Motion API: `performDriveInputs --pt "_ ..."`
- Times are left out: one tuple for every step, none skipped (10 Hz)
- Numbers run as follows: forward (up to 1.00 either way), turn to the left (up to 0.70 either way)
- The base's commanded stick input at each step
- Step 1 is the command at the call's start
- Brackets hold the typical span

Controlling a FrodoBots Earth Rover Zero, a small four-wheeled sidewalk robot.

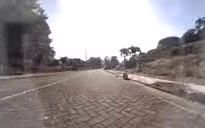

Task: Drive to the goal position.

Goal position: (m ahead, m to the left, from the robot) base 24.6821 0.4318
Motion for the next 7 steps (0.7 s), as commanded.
performDriveInputs --pt "0.7 0.0" --pt "0.7 0.0" --pt "0.7 0.0" --pt "0.7 0.0" --pt "0.7 0.0" --pt "0.7 0.0" --pt "0.7 0.0"
